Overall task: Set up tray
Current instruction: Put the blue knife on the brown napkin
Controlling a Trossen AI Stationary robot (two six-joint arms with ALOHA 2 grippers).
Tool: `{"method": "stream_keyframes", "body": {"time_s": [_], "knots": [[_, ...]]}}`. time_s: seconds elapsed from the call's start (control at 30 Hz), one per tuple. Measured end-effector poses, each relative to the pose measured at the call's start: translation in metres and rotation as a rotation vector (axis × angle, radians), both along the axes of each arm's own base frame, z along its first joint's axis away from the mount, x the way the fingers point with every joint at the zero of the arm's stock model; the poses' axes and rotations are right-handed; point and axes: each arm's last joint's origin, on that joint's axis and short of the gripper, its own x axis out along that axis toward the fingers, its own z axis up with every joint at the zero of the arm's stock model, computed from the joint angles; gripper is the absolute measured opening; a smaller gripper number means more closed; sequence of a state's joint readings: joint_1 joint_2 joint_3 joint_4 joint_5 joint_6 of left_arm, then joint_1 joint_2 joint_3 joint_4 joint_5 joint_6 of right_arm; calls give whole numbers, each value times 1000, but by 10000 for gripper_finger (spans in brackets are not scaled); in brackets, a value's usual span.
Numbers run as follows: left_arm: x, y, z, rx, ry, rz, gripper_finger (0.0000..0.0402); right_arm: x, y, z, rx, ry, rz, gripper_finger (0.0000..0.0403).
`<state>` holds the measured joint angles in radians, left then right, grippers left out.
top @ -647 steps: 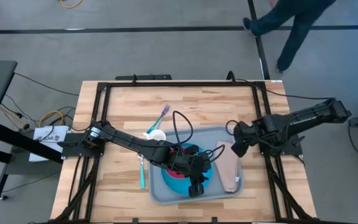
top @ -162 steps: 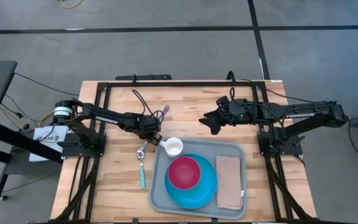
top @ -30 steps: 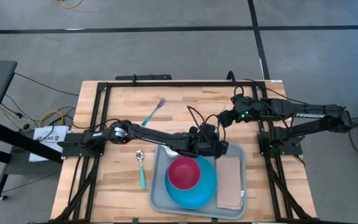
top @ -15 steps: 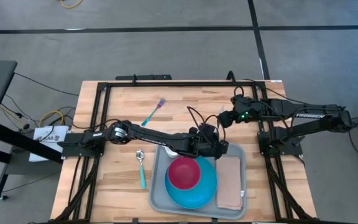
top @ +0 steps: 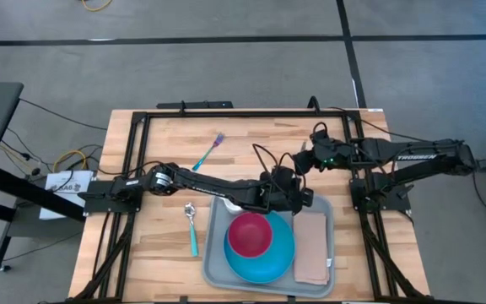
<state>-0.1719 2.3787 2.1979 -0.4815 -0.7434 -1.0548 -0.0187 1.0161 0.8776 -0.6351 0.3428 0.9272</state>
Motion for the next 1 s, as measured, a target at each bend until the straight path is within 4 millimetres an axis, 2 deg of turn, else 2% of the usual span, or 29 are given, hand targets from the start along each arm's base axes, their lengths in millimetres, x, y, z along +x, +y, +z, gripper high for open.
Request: {"method": "stream_keyframes", "body": {"time_s": [0.13,0.27,0.47,0.6,1.0], "knots": [[-2,0,-1,3,8,32,12,0,6,0,6,-7,16,52],[-2,1,-1,1,5,37,12,0,8,1,-27,-4,25,9],[-2,0,-1,0,5,35,12,-1,10,0,-55,15,49,15],[-1,0,-1,-6,3,26,17,-1,11,1,-65,20,62,4],[0,-3,-4,-82,37,-94,98,-6,13,-6,-78,112,90,1]]}}
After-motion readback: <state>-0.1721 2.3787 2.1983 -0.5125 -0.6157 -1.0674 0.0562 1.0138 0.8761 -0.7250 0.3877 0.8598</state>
